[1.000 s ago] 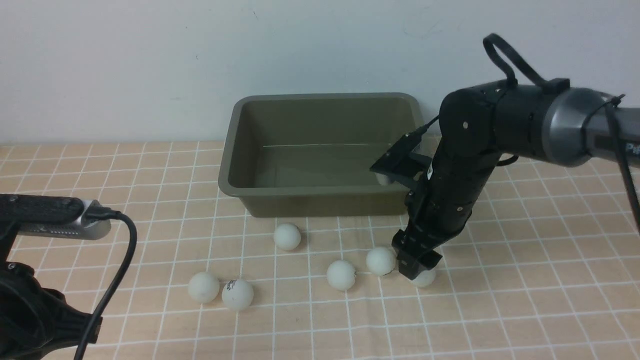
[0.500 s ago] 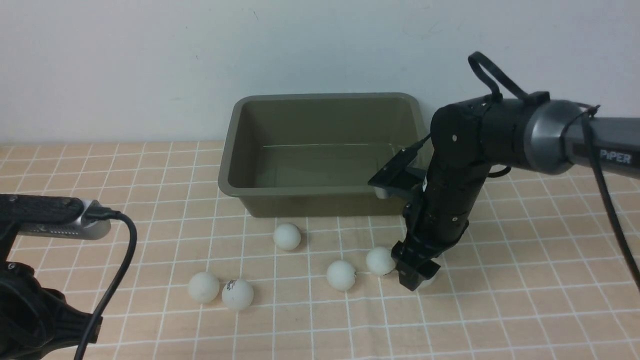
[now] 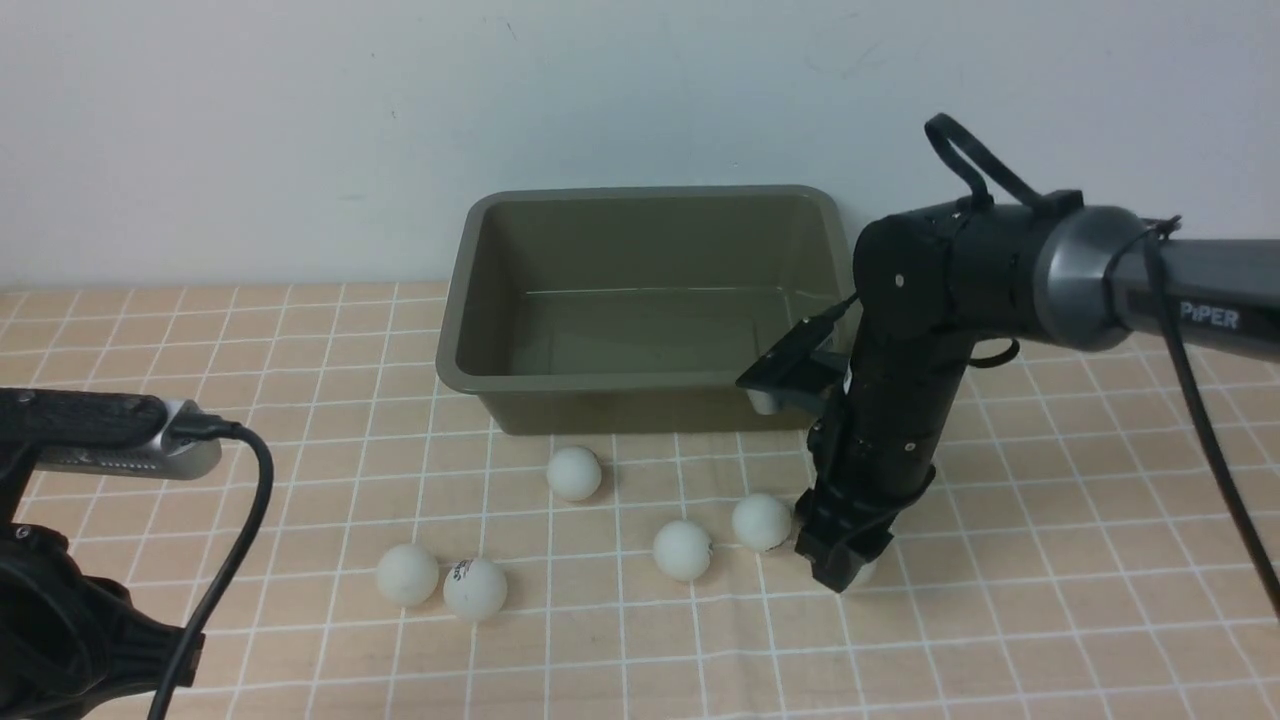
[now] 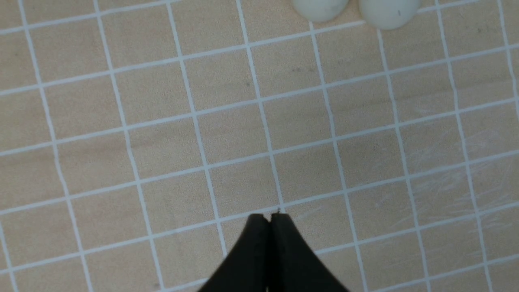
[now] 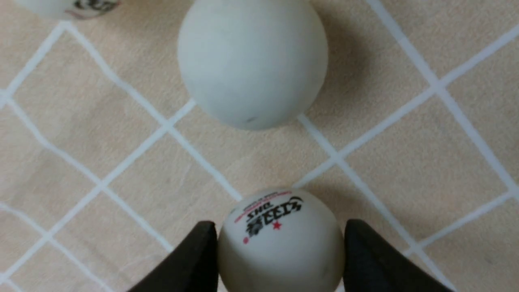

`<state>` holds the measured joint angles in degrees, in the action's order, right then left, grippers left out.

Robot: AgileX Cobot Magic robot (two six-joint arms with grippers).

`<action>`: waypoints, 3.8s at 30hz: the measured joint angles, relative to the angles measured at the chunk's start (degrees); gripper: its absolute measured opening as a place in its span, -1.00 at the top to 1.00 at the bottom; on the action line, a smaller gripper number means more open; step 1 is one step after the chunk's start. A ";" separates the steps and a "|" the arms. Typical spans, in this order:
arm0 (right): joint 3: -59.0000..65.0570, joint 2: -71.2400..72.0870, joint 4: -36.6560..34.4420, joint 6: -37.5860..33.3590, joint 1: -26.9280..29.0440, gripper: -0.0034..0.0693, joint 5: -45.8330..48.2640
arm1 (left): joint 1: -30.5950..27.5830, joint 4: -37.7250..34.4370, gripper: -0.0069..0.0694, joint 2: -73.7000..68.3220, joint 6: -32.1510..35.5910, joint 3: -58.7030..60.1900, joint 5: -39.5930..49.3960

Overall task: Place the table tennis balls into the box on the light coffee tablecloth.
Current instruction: 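Reach for and grasp a ping pong ball on the table, then release the ping pong ball into the bin and lift the gripper away, then reach for and grasp a ping pong ball on the table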

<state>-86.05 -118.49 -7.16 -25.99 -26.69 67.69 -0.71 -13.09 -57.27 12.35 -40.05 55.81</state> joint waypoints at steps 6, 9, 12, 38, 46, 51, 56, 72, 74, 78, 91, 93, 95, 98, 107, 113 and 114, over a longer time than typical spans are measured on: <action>-9.56 0.00 -0.04 3.47 0.00 -0.09 2.10 | 0.00 0.00 1.00 0.00 0.00 0.00 0.00; -15.45 0.00 -0.42 5.90 0.00 -0.09 2.43 | 0.00 0.00 1.00 0.00 0.00 0.00 0.00; -19.49 0.00 -0.76 6.36 0.00 -0.09 2.61 | 0.00 0.00 1.00 0.00 0.00 0.00 0.00; -26.05 -8.22 4.26 6.60 0.00 -0.25 -7.89 | 0.00 0.00 1.00 0.00 0.00 0.00 0.00; -30.98 -8.22 5.57 8.22 0.00 -0.29 -3.83 | 0.00 0.00 1.00 0.00 0.00 0.00 0.05; -38.86 -8.17 4.01 13.68 0.00 -0.29 3.06 | 0.00 0.00 1.00 0.00 0.00 0.00 0.05; -40.39 -7.55 -0.08 20.25 0.00 -0.29 3.60 | 0.00 0.00 1.00 0.00 0.00 0.00 0.05; -9.82 10.41 -6.30 21.18 -0.78 -0.29 3.66 | 0.00 -0.06 1.00 0.00 0.00 0.00 0.83; -6.46 11.59 -6.17 19.07 -1.45 -0.29 3.55 | 0.00 -0.06 1.00 0.00 0.00 0.00 0.78; -0.45 12.11 -5.69 11.97 -4.77 -0.29 3.51 | 0.00 -0.06 1.00 0.00 0.00 0.00 0.78; 0.98 8.51 3.73 5.90 -9.72 -0.29 -4.68 | 0.00 -0.11 1.00 0.00 0.00 0.00 0.78; 0.98 7.94 4.59 5.90 -9.72 -0.29 -6.60 | 0.00 -0.11 1.00 0.00 0.00 0.00 0.78; 0.98 7.25 5.47 5.90 -9.72 -0.29 -7.82 | 0.00 -0.11 1.00 0.00 0.00 0.00 0.78; 0.98 6.38 6.20 5.90 -9.72 -0.29 -8.31 | 0.00 -0.11 1.00 0.00 0.00 0.00 0.78; 0.98 3.81 9.25 5.90 -9.72 -0.29 -10.48 | 0.00 -0.11 1.00 0.00 0.00 0.00 0.78; 0.98 3.02 9.80 5.90 -9.72 -0.29 -13.97 | 0.00 -0.11 1.00 0.00 0.00 0.00 0.78; 0.98 3.03 9.80 5.90 -9.72 -0.29 -14.48 | 0.00 -0.11 1.00 0.00 0.00 0.00 0.78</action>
<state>-85.07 -115.46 2.64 -20.09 -36.41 53.21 -0.71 -13.21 -57.27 12.35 -40.05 56.59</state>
